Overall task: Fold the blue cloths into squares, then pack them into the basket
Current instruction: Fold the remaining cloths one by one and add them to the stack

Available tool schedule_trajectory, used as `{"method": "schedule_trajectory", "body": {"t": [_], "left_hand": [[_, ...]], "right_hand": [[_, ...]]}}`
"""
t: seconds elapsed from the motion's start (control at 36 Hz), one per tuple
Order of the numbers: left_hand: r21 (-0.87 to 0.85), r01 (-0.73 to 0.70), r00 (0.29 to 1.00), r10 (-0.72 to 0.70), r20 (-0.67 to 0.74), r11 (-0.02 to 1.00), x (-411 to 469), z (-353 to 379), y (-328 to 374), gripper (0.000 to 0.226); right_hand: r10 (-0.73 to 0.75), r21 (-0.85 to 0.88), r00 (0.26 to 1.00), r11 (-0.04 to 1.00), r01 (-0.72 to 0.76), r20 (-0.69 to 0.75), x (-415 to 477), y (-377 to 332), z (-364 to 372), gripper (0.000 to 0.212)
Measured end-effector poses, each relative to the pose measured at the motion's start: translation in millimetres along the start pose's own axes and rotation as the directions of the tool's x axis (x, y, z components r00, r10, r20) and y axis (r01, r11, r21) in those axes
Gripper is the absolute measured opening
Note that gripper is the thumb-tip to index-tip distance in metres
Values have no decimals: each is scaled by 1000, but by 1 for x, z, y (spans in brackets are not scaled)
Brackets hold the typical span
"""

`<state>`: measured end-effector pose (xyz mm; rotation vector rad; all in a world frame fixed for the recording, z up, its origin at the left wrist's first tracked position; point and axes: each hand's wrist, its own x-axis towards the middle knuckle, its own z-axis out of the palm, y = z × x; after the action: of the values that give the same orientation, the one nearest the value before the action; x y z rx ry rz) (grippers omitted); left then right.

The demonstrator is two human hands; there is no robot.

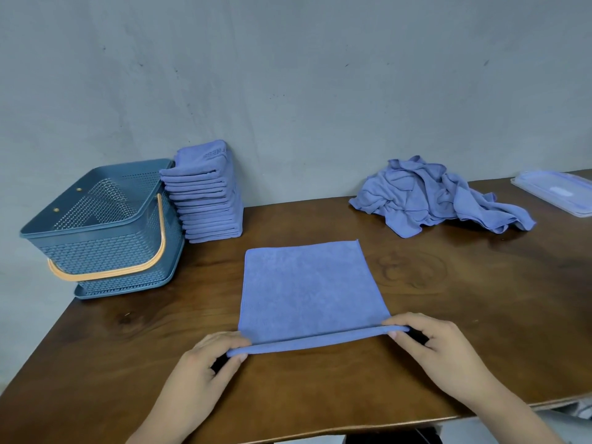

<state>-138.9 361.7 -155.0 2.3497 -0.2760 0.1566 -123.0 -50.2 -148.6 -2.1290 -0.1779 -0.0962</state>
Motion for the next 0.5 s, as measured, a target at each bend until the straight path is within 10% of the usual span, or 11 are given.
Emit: {"method": "schedule_trajectory", "body": {"t": [0.5], "left_hand": [[-608, 95, 965, -222, -137, 788, 111, -18, 18, 17]], "right_hand": [[69, 440, 997, 897, -45, -39, 108, -28, 1, 18]]}}
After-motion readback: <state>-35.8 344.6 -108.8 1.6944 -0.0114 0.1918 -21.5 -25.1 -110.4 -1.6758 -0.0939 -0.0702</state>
